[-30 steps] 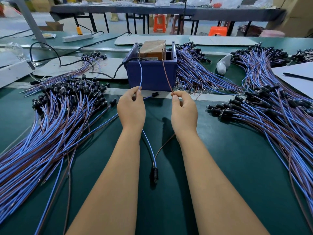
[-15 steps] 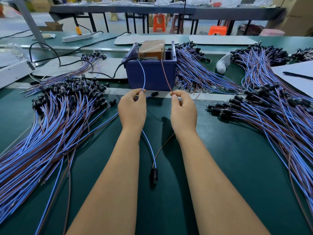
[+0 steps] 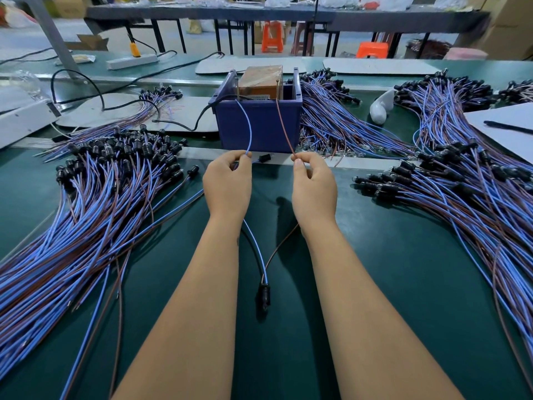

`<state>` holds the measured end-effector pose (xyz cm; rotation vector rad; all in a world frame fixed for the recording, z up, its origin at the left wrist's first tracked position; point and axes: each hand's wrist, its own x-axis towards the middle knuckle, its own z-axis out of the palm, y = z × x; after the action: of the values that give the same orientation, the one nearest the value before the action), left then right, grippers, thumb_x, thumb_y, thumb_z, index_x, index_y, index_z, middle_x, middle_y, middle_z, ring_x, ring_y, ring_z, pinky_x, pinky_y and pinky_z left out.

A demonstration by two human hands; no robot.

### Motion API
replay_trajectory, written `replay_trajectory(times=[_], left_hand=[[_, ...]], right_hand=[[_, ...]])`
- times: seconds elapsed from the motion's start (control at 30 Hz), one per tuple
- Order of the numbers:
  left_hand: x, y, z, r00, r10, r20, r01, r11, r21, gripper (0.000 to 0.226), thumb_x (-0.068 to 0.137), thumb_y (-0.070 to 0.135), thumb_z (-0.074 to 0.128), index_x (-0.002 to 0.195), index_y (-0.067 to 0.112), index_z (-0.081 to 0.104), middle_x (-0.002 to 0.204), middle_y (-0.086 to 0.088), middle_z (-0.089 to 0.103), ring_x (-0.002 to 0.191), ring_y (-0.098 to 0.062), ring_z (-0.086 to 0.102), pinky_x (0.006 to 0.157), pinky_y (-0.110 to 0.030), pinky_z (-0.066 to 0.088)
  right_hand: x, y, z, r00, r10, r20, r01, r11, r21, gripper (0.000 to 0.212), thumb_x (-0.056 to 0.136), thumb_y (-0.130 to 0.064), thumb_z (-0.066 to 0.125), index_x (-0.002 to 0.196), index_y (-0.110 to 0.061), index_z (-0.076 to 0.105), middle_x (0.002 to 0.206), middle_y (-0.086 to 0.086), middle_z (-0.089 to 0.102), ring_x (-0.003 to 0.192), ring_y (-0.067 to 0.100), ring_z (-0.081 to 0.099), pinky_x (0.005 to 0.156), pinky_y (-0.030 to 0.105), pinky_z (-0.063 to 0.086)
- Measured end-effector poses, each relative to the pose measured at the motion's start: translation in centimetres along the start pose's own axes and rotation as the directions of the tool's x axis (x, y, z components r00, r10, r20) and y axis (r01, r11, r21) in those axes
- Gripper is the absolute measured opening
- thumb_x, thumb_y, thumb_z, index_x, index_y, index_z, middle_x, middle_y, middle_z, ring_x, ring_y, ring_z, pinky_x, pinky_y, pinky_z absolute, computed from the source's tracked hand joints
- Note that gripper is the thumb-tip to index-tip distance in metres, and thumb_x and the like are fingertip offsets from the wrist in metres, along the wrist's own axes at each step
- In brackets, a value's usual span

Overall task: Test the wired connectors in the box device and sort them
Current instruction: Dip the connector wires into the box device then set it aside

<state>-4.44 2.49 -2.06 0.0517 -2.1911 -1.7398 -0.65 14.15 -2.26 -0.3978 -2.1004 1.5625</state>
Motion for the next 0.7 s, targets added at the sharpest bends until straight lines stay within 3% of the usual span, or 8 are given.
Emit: replay_trajectory(times=[0.17, 0.37, 0.7], left_hand=[[0.18, -0.1, 0.07, 1.0, 0.002, -0.02, -0.002, 1.0, 0.004, 0.022, 0.094, 0.02, 0.051, 0.094, 0.027, 0.071, 0.046, 0.019, 0.047, 0.048, -0.006, 0.038, 0.051, -0.024, 0.032], [0.5, -0.25, 0.19, 0.999, 0.01, -0.039, -0.01, 1.0, 0.003, 0.026, 0.097, 0.019, 0.051, 0.111, 0.016, 0.072, 0.062, 0.017, 0.049, 0.055, -0.003, 0.042, 0.059, -0.022, 0.035], [0.28, -0.31, 0.22, 0.999, 0.041, 0.005, -0.042, 0.999, 0.033, 0.026, 0.1, 0.023, 0.051, 0.116, 0.017, 0.07, 0.067, 0.016, 0.051, 0.058, -0.004, 0.044, 0.06, -0.021, 0.037]], right_hand=[[-0.02, 0.0, -0.04, 1.0, -0.005, -0.002, 0.005, 1.0, 0.003, 0.018, 0.101, -0.026, 0.044, 0.105, -0.026, 0.061, 0.068, -0.014, 0.047, 0.061, 0.007, 0.042, 0.061, 0.027, 0.036], [-0.06, -0.07, -0.09, 1.0, -0.003, -0.002, 0.003, 1.0, -0.007, 0.017, 0.1, -0.026, 0.044, 0.103, -0.029, 0.06, 0.071, -0.014, 0.049, 0.062, 0.006, 0.044, 0.059, 0.026, 0.034], [-0.07, -0.05, -0.11, 1.0, 0.003, 0.0, -0.003, 1.0, 0.001, 0.017, 0.101, -0.026, 0.044, 0.102, -0.029, 0.061, 0.067, -0.013, 0.047, 0.058, 0.006, 0.043, 0.057, 0.025, 0.033]])
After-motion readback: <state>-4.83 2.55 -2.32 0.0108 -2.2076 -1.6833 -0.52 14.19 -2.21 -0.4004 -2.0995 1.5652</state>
